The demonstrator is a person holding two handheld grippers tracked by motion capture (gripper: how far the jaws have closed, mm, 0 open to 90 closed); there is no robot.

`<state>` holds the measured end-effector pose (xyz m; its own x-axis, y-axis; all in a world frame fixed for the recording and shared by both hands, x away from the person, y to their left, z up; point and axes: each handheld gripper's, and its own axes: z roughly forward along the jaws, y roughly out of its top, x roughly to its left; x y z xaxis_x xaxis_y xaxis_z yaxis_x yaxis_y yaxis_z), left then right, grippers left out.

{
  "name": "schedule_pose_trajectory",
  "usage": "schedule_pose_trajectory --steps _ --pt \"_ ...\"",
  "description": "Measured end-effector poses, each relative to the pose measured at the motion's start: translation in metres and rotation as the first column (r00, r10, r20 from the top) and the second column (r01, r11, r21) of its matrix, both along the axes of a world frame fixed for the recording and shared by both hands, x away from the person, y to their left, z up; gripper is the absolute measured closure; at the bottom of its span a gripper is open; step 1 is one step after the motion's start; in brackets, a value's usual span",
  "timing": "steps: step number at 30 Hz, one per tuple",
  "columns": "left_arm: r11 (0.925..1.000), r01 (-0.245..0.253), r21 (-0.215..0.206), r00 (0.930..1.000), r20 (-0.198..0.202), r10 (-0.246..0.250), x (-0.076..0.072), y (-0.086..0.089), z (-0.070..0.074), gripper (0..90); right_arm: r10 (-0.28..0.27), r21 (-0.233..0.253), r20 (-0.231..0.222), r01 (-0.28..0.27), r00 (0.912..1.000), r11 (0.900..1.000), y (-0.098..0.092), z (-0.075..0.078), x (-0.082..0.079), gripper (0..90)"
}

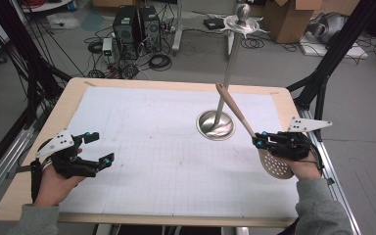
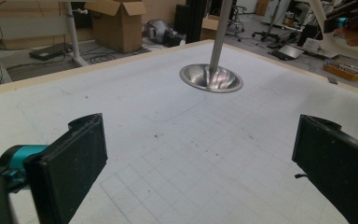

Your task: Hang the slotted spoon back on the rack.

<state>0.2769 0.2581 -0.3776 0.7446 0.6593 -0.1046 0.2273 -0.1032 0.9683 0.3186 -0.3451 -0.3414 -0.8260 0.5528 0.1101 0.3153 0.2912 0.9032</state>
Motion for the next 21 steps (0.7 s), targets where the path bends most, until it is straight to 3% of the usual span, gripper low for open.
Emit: schedule_pose_trajectory --steps 14,21 --pt "1.0 -0.003 -0.003 1.0 -0.003 0.003 -0.001 0.001 0.0 3.5 -0.053 0.064 0.054 0.049 0.9972 0.997 -0.019 0.013 -0.002 78.2" --pt "1.0 -0.005 -0.002 1.0 0.0 0.005 -0.001 0.002 0.0 3.5 -0.089 0.088 0.079 0.082 0.9929 0.993 -0.03 0.027 -0.005 78.2"
